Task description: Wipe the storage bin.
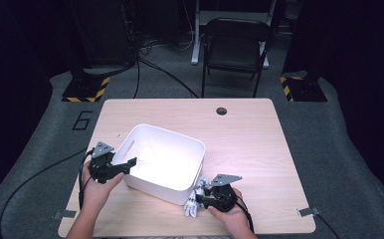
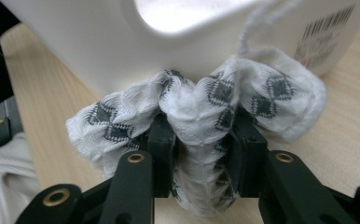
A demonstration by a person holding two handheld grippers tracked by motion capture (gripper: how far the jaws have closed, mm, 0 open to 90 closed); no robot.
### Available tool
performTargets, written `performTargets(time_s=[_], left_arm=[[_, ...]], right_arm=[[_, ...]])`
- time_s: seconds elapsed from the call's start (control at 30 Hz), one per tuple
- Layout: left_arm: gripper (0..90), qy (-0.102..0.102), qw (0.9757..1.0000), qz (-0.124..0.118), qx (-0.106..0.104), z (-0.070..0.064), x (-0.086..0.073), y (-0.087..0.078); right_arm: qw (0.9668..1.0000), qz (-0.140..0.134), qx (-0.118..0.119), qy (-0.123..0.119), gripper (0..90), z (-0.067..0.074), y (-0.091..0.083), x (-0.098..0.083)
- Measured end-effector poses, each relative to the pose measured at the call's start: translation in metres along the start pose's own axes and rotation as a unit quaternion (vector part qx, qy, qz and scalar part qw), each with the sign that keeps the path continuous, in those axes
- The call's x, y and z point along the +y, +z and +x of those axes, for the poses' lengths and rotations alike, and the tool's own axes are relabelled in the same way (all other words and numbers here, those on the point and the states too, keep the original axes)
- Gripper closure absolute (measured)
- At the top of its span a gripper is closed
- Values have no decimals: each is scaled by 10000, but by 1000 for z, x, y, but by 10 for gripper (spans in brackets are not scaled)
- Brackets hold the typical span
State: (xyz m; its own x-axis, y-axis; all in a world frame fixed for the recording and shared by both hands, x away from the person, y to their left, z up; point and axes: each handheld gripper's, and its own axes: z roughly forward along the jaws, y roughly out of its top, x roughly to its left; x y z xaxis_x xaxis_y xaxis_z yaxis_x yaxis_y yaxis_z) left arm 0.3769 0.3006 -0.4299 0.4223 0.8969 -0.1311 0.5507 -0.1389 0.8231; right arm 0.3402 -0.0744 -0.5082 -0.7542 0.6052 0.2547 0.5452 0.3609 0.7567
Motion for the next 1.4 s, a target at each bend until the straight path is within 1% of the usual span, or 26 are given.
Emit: performTargets(time_s=[0.13, 0.23, 0.27, 0.3, 0.33, 0.37, 0.4, 0.43, 0.47, 0.57, 0.63, 0.67, 0.7, 0.73, 0.77, 0.8, 0.9, 0.93, 0.97, 1.03, 1.13, 1.17, 1.2, 1.23, 1.33, 1.4], left_arm=[[324, 26, 10000, -5, -1, 0, 0, 0], [329, 108, 9999, 32, 17, 0, 0, -1], [329, 178, 9998, 47, 58, -1, 0, -2], [341, 333, 9993, 65, 153, -4, 1, -3], [347, 333, 9993, 65, 153, -4, 1, -3], [352, 391, 9990, 29, 226, -6, 0, -3], [353, 391, 9990, 29, 226, -6, 0, -3], [353, 399, 9990, 3, 224, -5, -1, -3], [353, 412, 9989, 40, 208, -5, -1, -5], [353, 434, 9988, 6, 225, -5, -2, -5], [351, 416, 9989, -17, 219, -5, -3, -5], [351, 411, 9989, -24, 214, -5, -3, -5], [351, 399, 9990, -30, 216, -5, -3, -5], [351, 383, 9990, -39, 213, -5, -3, -5], [349, 312, 9992, -75, 218, -5, -3, -5], [349, 312, 9992, -75, 218, -5, -3, -5], [341, 194, 9997, -66, 153, -4, -4, -5], [336, 178, 9997, -57, 131, -4, -4, -4], [331, 161, 9998, -49, 112, -5, -3, -4], [328, 155, 9998, -66, 87, -5, -3, -3], [321, 144, 9999, -12, 18, -5, -3, -3], [321, 132, 9999, -41, 27, -5, -3, -2], [324, 62, 9999, -92, 19, -5, -3, -1], [330, 49, 10000, -36, -11, -5, -2, -2], [336, 28, 10000, -1, 4, -5, -2, -3], [340, 118, 9999, 72, 38, -6, -1, -3]], right_arm=[[9999, -2, -8, -117, 643, -2, 1, 1], [9998, 33, 14, -171, 639, -4, 0, 2], [9998, 33, 14, -171, 639, -4, 0, 2], [10000, -6, 11, -85, 637, -8, 1, 1], [10000, -6, 11, -85, 637, -8, 1, 1], [10000, -40, 19, 27, 635, -13, 3, 0], [9998, -65, 57, 152, 635, -15, 4, -1], [9998, -65, 57, 152, 635, -15, 4, -1], [9994, -83, 126, 321, 637, -19, 4, -1], [9992, -116, 67, 374, 645, -18, 3, 0], [9994, -283, -43, 211, 652, -17, -3, 5], [9994, -283, -43, 211, 652, -17, -3, 5], [9982, -516, -1, 293, 653, -16, -8, 8], [9982, -516, -1, 293, 653, -16, -8, 8], [9961, -772, 86, 428, 653, -16, -15, 12], [9961, -772, 86, 428, 653, -16, -15, 12], [9923, -1134, 215, 452, 652, -13, -27, 18], [9916, -1183, 234, 459, 652, -12, -30, 19], [9908, -1279, 256, 351, 651, -8, -38, 23], [9905, -1312, 280, 299, 650, -7, -43, 24], [9879, -1487, 425, 130, 649, -1, -54, 28], [9877, -1484, 481, 90, 649, 3, -56, 28], [9879, -1452, 549, 2, 650, 9, -58, 30], [9886, -1417, 500, -87, 651, 12, -58, 31], [9896, -1370, 410, -167, 651, 16, -59, 31], [9893, -1394, 410, -123, 649, 15, -58, 31]])
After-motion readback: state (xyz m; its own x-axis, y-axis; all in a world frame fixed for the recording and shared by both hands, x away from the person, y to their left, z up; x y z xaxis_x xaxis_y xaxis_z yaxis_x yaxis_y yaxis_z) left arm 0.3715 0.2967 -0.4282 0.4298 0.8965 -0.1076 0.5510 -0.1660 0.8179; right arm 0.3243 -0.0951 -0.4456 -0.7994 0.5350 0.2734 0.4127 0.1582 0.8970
